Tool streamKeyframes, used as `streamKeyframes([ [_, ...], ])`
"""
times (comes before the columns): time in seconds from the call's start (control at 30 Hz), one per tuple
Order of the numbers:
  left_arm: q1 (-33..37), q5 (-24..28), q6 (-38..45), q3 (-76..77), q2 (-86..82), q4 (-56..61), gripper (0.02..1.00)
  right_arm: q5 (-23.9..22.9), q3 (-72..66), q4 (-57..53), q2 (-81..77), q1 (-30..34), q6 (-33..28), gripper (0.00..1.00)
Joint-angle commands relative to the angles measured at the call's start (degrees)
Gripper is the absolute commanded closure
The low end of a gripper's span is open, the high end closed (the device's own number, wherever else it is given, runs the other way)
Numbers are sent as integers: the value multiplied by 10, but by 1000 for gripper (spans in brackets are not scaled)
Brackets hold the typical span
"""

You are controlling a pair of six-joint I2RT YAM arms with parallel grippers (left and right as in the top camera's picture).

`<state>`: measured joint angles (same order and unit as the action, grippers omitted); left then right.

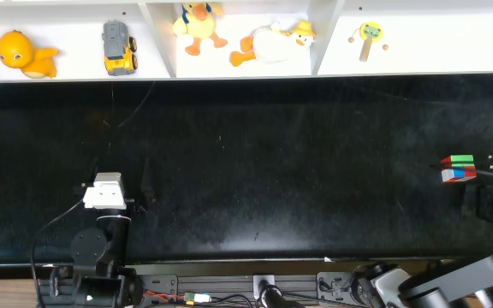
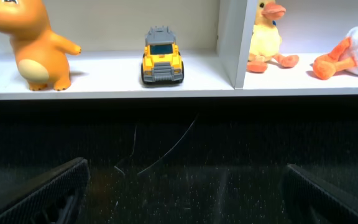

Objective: Store Toys

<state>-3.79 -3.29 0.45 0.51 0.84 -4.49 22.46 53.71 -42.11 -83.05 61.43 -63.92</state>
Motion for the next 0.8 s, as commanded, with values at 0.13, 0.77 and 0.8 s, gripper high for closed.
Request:
streamKeyframes([
  [0.13, 0, -7, 11, -1, -7, -1, 20, 60, 27, -1, -49, -47, 40, 9],
  [0.77, 0, -7, 11, -1, -7, -1, 20, -20, 27, 13, -63, -78, 70, 7],
  [0.8, 0, -7, 11, -1, -7, -1, 20, -20, 27, 13, -68, -79, 71, 5],
])
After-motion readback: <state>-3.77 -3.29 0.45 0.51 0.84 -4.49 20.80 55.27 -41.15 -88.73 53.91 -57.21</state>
